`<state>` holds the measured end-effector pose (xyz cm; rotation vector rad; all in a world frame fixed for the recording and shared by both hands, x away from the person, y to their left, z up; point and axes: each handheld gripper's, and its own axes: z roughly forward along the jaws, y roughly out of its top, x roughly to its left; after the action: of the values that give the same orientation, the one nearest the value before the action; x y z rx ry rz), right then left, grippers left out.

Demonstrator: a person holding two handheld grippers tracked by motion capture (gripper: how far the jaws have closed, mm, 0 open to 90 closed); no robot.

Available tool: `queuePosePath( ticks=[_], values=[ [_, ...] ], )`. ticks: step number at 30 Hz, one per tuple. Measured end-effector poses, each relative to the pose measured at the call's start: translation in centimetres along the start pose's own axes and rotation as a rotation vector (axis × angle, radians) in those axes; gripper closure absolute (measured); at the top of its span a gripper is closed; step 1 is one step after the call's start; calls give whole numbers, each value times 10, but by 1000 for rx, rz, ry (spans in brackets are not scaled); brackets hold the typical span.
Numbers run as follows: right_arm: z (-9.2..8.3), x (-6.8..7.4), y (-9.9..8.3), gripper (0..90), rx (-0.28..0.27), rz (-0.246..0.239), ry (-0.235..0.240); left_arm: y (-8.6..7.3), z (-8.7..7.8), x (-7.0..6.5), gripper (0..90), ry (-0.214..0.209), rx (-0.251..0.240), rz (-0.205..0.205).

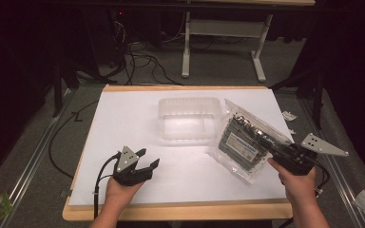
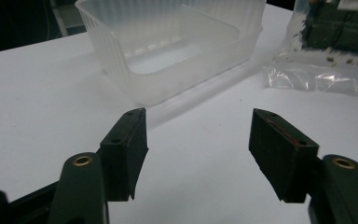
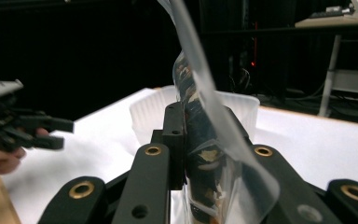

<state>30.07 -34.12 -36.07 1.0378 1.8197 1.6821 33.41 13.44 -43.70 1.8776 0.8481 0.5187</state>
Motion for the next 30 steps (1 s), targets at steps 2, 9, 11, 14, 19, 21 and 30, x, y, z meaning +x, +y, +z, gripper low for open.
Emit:
queuePosePath(
  ticks=[2, 9, 11, 14, 19, 21, 30],
  values=[
    [-2, 4, 4, 787, -12, -13, 6, 0, 0, 0, 342, -2, -1, 3],
    [-8, 12, 14, 788, -61, -21, 17, 0, 0, 3, 289, -8, 26, 7],
    [-10, 14, 16, 789, -67, -19, 16, -1, -2, 6, 264, -7, 48, 8],
    [-11, 15, 17, 789, -80, -12, 22, -4, -11, 13, 241, 17, 78, 2],
    [-9, 19, 19, 789, -101, -14, 28, -14, -26, 22, 243, 40, 80, -32],
    [-6, 23, 22, 790, -106, -24, 34, -17, -26, 24, 248, 44, 85, -33],
    [35, 37, 51, 790, -139, -50, 55, -21, -23, 26, 248, 22, 98, -23]
  ],
)
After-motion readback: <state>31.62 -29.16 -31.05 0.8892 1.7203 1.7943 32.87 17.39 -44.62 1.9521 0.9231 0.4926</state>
